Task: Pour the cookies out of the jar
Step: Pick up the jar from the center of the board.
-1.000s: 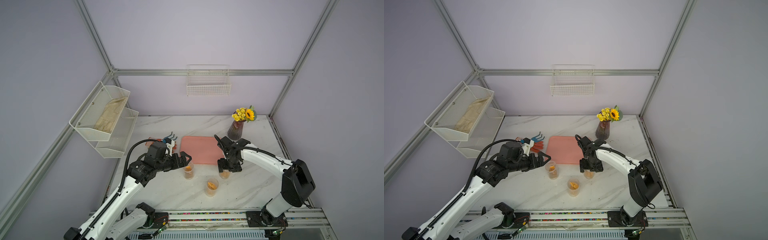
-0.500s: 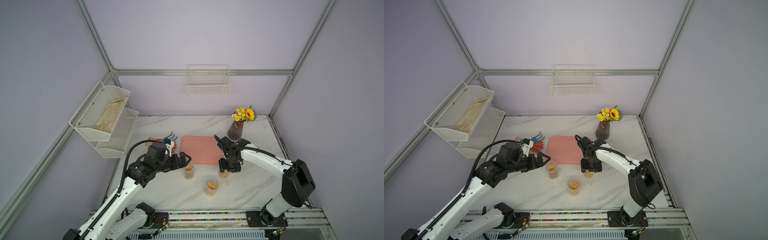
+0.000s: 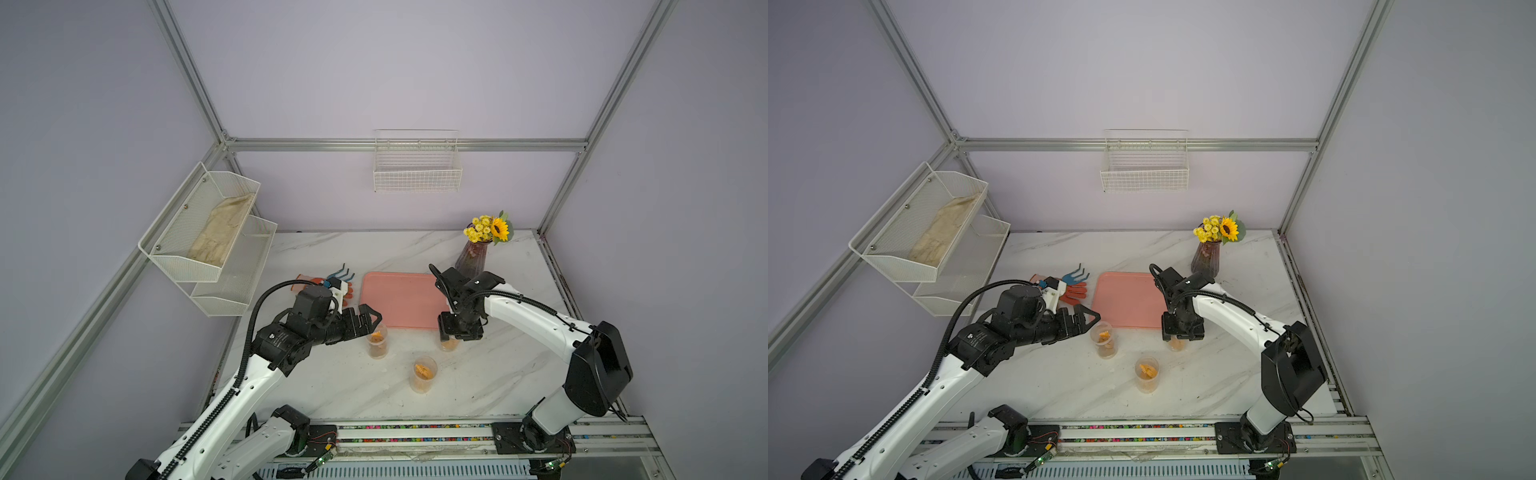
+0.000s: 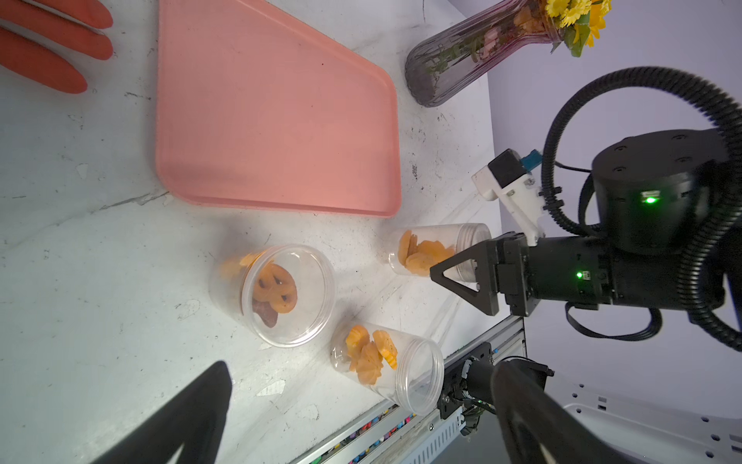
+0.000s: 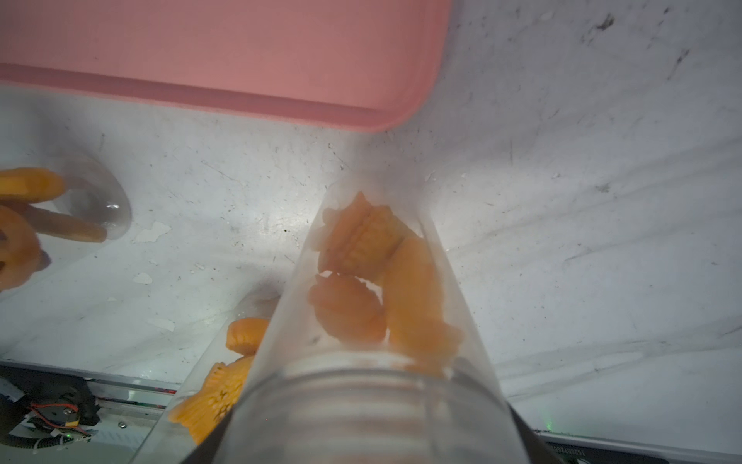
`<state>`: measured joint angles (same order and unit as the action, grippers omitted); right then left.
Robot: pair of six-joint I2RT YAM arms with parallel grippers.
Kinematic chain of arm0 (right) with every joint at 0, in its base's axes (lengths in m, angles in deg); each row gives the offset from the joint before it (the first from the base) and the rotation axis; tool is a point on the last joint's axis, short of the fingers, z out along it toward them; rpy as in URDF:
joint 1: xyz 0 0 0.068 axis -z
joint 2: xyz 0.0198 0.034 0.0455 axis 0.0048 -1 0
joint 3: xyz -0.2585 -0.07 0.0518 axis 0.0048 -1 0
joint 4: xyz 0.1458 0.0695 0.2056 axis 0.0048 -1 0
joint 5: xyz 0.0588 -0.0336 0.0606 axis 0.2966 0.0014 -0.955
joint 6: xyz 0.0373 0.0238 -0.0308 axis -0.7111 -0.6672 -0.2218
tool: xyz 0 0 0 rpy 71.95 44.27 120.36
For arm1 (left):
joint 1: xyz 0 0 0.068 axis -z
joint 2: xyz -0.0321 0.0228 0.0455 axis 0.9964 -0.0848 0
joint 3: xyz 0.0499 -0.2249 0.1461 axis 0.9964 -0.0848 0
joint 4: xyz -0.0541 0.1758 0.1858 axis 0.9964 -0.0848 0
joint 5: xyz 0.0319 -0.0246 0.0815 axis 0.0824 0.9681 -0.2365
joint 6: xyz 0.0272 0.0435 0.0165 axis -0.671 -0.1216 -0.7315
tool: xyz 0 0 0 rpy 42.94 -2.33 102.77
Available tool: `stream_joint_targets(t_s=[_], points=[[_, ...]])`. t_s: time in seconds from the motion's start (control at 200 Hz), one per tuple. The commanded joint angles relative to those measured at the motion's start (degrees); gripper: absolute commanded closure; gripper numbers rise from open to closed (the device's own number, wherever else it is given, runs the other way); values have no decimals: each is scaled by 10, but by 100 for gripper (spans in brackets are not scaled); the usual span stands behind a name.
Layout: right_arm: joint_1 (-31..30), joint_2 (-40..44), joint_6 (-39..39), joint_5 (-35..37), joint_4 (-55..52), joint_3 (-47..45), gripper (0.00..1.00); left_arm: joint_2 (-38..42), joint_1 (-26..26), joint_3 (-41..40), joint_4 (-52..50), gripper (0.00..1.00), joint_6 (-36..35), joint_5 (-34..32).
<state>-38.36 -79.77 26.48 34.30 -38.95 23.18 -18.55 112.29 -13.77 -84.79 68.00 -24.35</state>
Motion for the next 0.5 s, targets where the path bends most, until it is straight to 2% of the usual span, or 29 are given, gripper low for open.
stream_joint_targets(t_s=[0.0,0.27,0.42,0.495], points=[[-3,23,-12,2,-37,49,44,-1,3,11,2,0,-23,-10],[20,-38,25,-86,-13,199,45,-8,-6,49,72,0,-15,-13],[81,-83,27,-227,47,258,46,-48,-33,99,87,0,7,17],[114,-102,24,-296,80,279,47,-59,-56,99,139,0,46,72]])
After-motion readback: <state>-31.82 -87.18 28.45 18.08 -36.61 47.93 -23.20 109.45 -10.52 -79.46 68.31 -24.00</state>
